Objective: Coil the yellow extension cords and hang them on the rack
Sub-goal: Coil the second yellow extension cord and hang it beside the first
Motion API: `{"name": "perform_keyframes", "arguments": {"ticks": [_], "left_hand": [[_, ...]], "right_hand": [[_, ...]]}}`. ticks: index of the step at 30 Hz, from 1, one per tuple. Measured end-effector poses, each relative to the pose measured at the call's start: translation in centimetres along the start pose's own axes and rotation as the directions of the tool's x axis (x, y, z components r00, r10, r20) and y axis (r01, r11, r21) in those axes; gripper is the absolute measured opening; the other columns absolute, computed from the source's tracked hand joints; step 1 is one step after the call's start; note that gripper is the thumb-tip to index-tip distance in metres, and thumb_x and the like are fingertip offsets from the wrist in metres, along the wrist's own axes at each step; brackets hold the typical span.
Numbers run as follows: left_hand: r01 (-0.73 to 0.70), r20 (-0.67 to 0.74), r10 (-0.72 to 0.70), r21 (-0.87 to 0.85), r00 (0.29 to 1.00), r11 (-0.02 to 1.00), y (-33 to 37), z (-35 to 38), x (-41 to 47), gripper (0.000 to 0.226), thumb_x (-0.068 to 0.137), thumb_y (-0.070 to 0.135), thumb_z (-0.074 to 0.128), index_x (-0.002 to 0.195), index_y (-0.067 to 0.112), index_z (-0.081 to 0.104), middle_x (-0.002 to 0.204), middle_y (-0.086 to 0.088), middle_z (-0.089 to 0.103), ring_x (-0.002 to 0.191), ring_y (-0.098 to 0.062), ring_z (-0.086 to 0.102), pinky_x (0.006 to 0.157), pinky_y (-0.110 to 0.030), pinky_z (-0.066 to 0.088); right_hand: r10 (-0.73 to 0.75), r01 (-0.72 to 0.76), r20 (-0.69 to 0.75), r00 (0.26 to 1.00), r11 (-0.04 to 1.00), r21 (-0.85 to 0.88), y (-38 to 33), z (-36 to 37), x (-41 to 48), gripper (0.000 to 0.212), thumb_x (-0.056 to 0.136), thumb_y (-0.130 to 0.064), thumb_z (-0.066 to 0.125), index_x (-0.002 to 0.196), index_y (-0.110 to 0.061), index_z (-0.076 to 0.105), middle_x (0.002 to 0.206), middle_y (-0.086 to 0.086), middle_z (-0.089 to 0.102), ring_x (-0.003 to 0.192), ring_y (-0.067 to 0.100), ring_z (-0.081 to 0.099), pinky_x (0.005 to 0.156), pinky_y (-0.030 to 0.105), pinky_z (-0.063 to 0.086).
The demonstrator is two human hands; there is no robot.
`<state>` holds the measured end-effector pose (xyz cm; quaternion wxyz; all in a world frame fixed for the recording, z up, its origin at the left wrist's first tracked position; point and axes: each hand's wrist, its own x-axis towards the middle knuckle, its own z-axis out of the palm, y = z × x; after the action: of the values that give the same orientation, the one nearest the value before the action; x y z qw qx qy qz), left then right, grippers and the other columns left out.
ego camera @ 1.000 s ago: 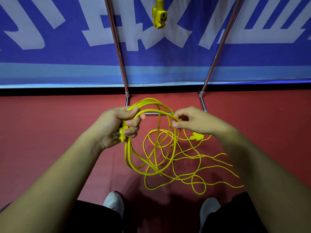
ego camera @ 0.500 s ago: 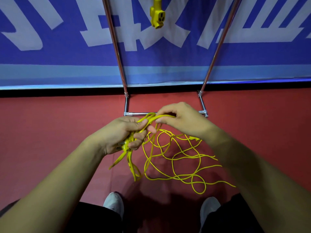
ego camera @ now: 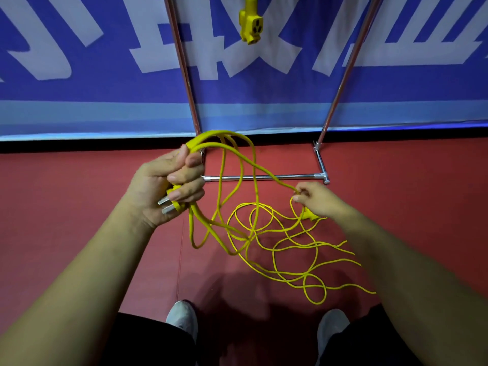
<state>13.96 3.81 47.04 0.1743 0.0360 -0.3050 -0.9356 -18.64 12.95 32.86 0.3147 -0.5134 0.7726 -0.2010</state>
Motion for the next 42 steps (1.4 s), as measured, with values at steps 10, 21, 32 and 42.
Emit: {"name": "perform_keyframes", "arguments": {"ticks": [10,21,32,42], "left_hand": [[0.006,-0.463,0.240,0.468,0.853,0.883,0.1,0.6,0.4,0.024,0.094,0.030,0.041,0.081,0.013,0.050,0.073,-0.006,0.072,0.079,-0.026,0.074,0.061,-0.026,0.059],[0.275,-0.530,0.026,0.482,0.848,0.832,-1.9,0.5,0.8,0.020,0.086,0.022,0.053,0.082,0.003,0.058,0.058,-0.012,0.065,0.056,-0.024,0.069,0.049,-0.025,0.056],[0.219,-0.307,-0.096,0.395,0.947,0.892,-4.1,1.5,2.0,0.019,0.091,0.020,0.054,0.089,0.003,0.063,0.052,-0.002,0.044,0.036,-0.013,0.041,0.045,-0.021,0.037],[0.125,-0.300,-0.023,0.326,0.954,0.937,-1.4,0.6,0.8,0.023,0.077,0.027,0.069,0.082,0.006,0.060,0.048,0.002,0.043,0.035,-0.011,0.040,0.043,-0.021,0.035]], "right_hand": [[0.082,-0.106,0.144,0.986,0.980,0.166,-5.3,0.9,-1.9,0.011,0.087,-0.011,0.068,0.078,-0.009,0.062,0.039,-0.009,0.043,0.032,0.002,0.037,0.034,0.015,0.031],[-0.416,0.242,0.512,0.752,0.896,0.373,-13.8,-5.5,-7.9,0.008,0.087,-0.009,0.068,0.091,-0.004,0.073,0.052,-0.009,0.047,0.050,0.006,0.034,0.046,0.018,0.025],[-0.343,0.281,0.013,0.939,0.790,0.545,-12.7,-4.0,-5.8,0.010,0.086,-0.017,0.070,0.083,-0.014,0.061,0.057,0.001,0.058,0.054,0.018,0.043,0.046,0.022,0.033],[-0.123,0.074,0.195,0.973,0.968,0.238,-3.9,-4.6,-2.7,0.007,0.088,-0.018,0.069,0.082,-0.015,0.066,0.074,0.008,0.071,0.068,0.010,0.059,0.072,0.031,0.043]]}}
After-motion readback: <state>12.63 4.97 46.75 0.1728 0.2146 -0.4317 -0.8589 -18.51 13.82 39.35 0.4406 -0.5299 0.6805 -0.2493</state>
